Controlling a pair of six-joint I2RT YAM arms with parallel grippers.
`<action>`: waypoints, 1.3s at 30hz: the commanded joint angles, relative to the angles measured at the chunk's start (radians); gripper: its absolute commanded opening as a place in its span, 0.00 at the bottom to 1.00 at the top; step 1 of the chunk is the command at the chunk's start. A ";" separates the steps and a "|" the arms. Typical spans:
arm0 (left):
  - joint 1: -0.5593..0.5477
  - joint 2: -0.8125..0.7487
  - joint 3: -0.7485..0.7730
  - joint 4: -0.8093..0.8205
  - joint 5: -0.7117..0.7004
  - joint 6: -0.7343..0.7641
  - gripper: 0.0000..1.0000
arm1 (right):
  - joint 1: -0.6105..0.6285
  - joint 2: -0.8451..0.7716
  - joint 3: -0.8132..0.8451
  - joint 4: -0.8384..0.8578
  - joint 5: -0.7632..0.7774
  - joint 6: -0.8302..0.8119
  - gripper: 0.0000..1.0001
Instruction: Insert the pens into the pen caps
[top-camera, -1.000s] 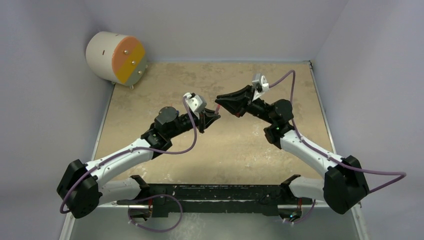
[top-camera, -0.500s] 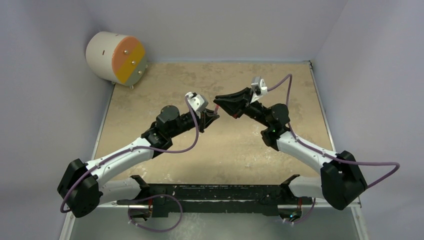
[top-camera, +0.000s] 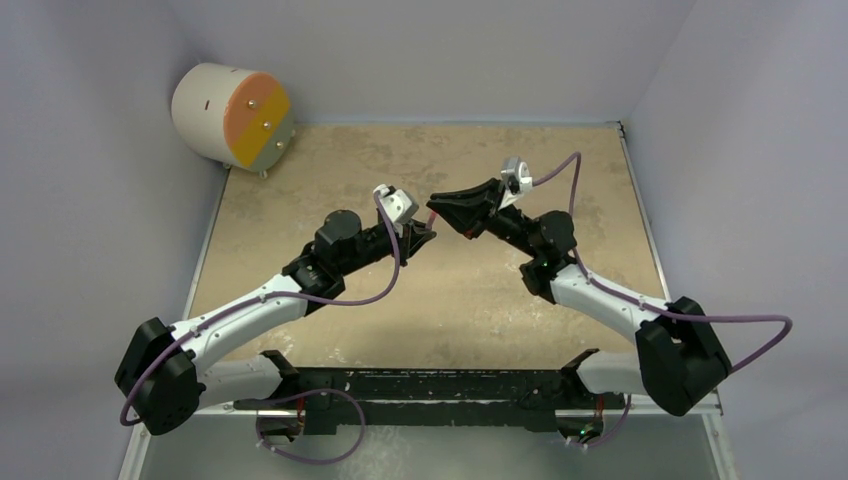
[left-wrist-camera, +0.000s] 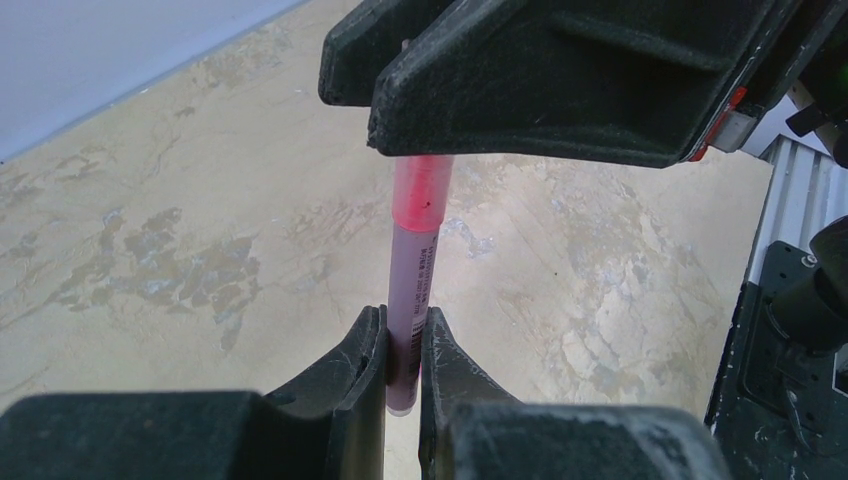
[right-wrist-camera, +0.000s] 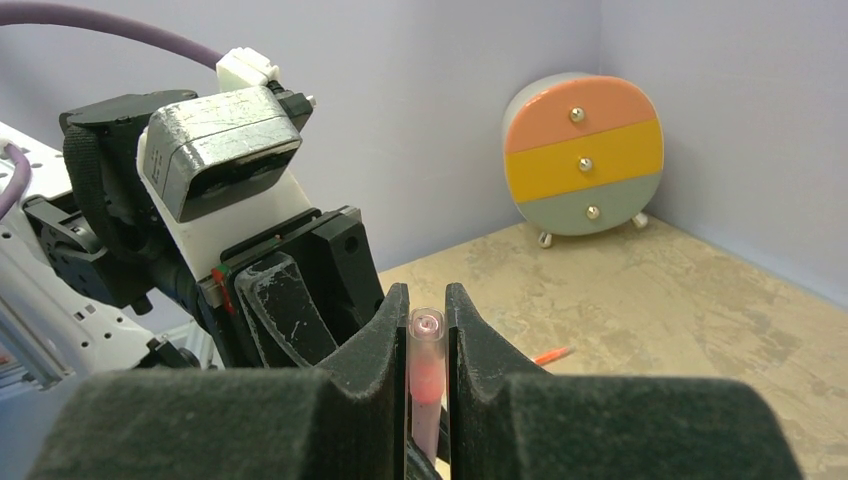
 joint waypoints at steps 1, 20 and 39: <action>0.016 -0.071 0.192 0.549 -0.113 -0.014 0.00 | 0.072 0.041 -0.089 -0.387 -0.242 0.009 0.00; 0.016 -0.088 0.061 0.458 -0.007 -0.024 0.00 | 0.071 -0.039 0.081 -0.585 -0.144 -0.137 0.00; 0.016 -0.125 0.045 0.372 -0.001 -0.015 0.27 | 0.068 -0.035 0.084 -0.598 -0.116 -0.156 0.00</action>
